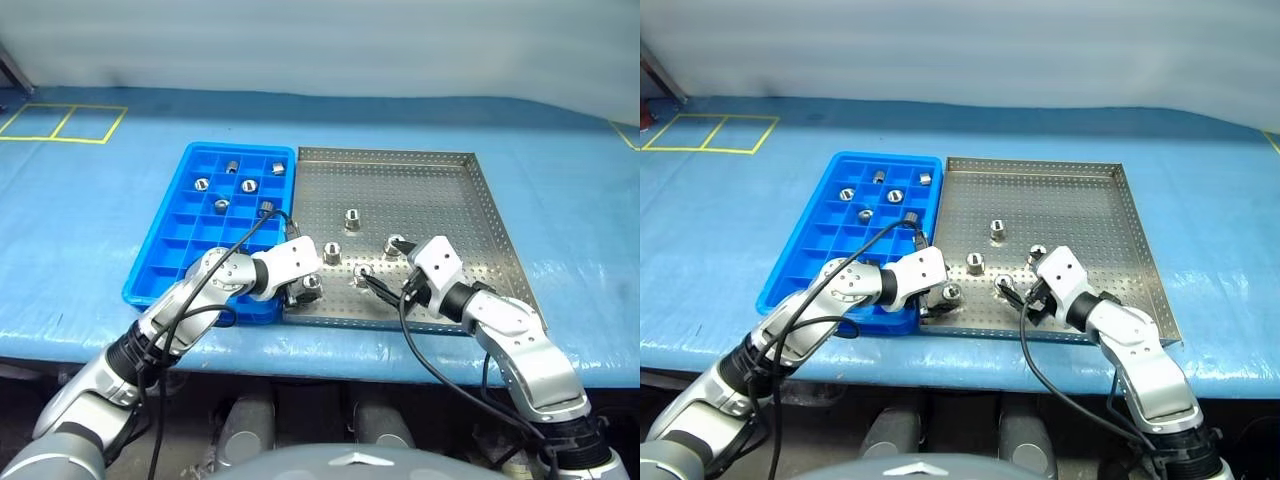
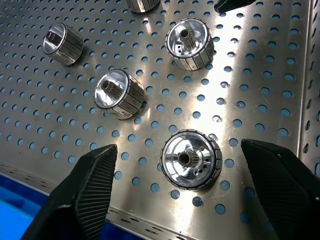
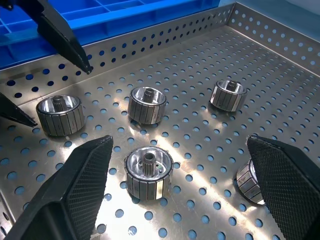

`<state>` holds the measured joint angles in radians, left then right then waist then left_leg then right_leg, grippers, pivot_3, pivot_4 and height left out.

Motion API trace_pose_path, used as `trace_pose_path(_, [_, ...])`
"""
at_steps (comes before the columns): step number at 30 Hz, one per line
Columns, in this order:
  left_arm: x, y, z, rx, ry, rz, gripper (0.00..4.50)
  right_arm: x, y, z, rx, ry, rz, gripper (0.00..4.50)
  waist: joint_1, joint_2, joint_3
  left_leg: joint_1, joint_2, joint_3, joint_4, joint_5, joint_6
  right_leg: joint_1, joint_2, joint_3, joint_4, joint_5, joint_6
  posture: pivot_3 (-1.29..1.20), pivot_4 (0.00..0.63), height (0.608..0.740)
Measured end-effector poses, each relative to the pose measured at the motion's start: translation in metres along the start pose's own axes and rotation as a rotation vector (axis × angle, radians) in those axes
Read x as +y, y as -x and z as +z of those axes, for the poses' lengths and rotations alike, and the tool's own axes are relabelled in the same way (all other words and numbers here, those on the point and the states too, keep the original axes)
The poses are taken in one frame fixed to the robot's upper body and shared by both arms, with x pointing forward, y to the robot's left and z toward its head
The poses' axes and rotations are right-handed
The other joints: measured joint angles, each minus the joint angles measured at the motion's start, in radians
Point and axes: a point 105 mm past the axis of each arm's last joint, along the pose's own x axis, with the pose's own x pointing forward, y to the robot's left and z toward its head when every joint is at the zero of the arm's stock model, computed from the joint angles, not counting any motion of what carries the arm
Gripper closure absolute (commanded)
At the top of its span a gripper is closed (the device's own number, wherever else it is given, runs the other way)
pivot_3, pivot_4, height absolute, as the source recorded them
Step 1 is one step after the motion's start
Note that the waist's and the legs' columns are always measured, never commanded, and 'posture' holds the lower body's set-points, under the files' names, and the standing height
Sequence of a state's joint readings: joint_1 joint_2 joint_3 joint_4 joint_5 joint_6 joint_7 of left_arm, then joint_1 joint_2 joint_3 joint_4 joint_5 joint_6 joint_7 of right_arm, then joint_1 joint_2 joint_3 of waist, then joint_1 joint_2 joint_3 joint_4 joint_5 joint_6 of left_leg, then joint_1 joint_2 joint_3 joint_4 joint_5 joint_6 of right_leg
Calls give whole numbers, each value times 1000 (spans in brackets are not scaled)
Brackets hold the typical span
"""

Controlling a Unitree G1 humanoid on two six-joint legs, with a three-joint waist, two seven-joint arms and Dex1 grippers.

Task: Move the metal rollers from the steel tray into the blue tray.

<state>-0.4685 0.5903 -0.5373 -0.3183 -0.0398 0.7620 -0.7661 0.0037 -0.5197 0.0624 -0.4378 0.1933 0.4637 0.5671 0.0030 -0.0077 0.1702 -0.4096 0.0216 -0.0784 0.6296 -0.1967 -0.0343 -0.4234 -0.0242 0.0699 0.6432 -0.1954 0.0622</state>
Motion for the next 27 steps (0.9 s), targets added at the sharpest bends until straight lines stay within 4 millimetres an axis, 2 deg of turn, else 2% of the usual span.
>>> trace_pose_path(5, [-1, -1, -1, 2, 21, -9, 1569, 0, -4, 5, -15, 14, 2, 0, 0, 1, -1, 0, 0, 0, 0, 0, 0, 0, 0, 0, 0, 0, 0, 133, 150, 740])
trace_pose_path(6, [-2, -1, -1, 2, 22, -11, 1735, 0, -5, 5, -17, 12, 4, 0, 0, 1, -1, 0, 0, 0, 0, 0, 0, 0, 0, 0, 0, 0, 0, 134, 150, 740])
trace_pose_path(8, [-2, -1, -1, 2, 23, -14, 2187, 0, -6, 3, -12, 7, 3, 0, 0, 1, -1, 0, 0, 0, 0, 0, 0, 0, 0, 0, 0, 0, 0, 135, 150, 740])
trace_pose_path(13, [-2, 0, -2, 2, 27, -15, 3798, -1, -7, 1, -9, 9, 0, 0, -3, 2, -1, 0, 0, 0, -1, 0, 0, 0, 0, 0, 0, 0, 0, 134, 150, 740])
trace_pose_path(20, [-2, 0, -2, 1, 28, -17, 3798, -1, -7, 2, -13, 13, -2, 0, -4, 2, -2, 0, 0, 0, -1, 0, 0, 0, 0, 0, 0, 0, 0, 130, 150, 740])
trace_pose_path(23, [-1, 0, -2, -2, 29, -16, 4430, -1, -7, 2, -14, 13, -3, 0, -4, 2, -2, 0, 0, 0, -1, 0, 0, 0, 0, 0, 0, 0, 0, 130, 150, 740])
trace_pose_path(27, [-1, 1, -1, -10, 28, -21, 4473, -1, -8, 2, -16, 12, -4, 0, -5, 2, -2, 0, 0, 0, -1, 0, 0, 0, 0, 0, 0, 0, 0, 130, 150, 740])
